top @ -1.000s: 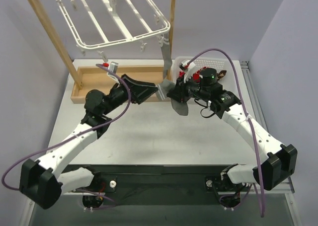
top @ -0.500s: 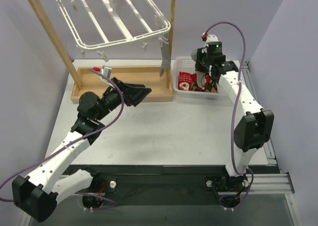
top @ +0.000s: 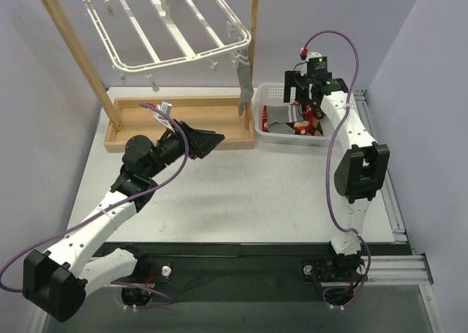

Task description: Remove the socks clipped to the hanger

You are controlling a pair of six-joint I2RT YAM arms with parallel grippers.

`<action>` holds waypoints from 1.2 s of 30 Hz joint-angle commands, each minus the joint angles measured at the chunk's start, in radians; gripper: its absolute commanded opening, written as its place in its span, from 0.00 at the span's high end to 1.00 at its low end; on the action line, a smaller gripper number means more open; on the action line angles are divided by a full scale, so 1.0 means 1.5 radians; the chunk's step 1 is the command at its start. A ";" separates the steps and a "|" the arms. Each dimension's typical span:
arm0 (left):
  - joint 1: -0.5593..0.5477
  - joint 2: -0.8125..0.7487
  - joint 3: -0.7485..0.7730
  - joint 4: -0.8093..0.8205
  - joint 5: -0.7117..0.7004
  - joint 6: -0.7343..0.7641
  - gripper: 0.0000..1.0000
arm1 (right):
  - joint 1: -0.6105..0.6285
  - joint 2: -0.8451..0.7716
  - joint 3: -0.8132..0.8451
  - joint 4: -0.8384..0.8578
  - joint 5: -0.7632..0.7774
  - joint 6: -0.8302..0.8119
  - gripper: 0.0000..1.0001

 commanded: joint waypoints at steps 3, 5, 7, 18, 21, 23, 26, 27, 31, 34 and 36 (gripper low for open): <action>0.004 0.024 -0.015 0.058 0.010 -0.016 0.31 | 0.023 -0.146 -0.087 0.066 -0.181 0.072 0.17; 0.005 0.028 -0.023 0.060 0.009 -0.023 0.32 | 0.042 -0.169 -0.151 0.157 -0.228 0.102 0.20; 0.006 0.035 -0.026 0.076 0.014 -0.042 0.36 | 0.059 -0.181 -0.165 0.211 -0.251 0.121 0.23; 0.006 0.033 -0.043 0.096 0.034 -0.069 0.39 | 0.118 -0.104 -0.084 0.261 -0.300 0.162 0.33; 0.007 0.030 -0.043 0.095 0.036 -0.075 0.39 | 0.116 -0.086 -0.064 0.245 -0.283 0.171 0.37; 0.007 0.028 -0.044 0.094 0.036 -0.074 0.40 | 0.116 -0.076 -0.051 0.243 -0.283 0.174 0.40; 0.007 0.029 -0.045 0.095 0.035 -0.074 0.41 | 0.118 -0.056 -0.031 0.238 -0.285 0.177 0.43; 0.007 0.030 -0.045 0.095 0.035 -0.077 0.42 | 0.119 -0.052 -0.027 0.235 -0.285 0.176 0.44; 0.007 0.031 -0.045 0.096 0.038 -0.079 0.42 | 0.121 -0.033 -0.009 0.226 -0.267 0.178 0.62; 0.007 0.031 -0.042 0.093 0.036 -0.075 0.42 | 0.123 -0.022 0.004 0.219 -0.259 0.177 0.65; 0.007 0.034 -0.039 0.091 0.036 -0.072 0.40 | 0.125 -0.016 0.016 0.212 -0.259 0.178 0.69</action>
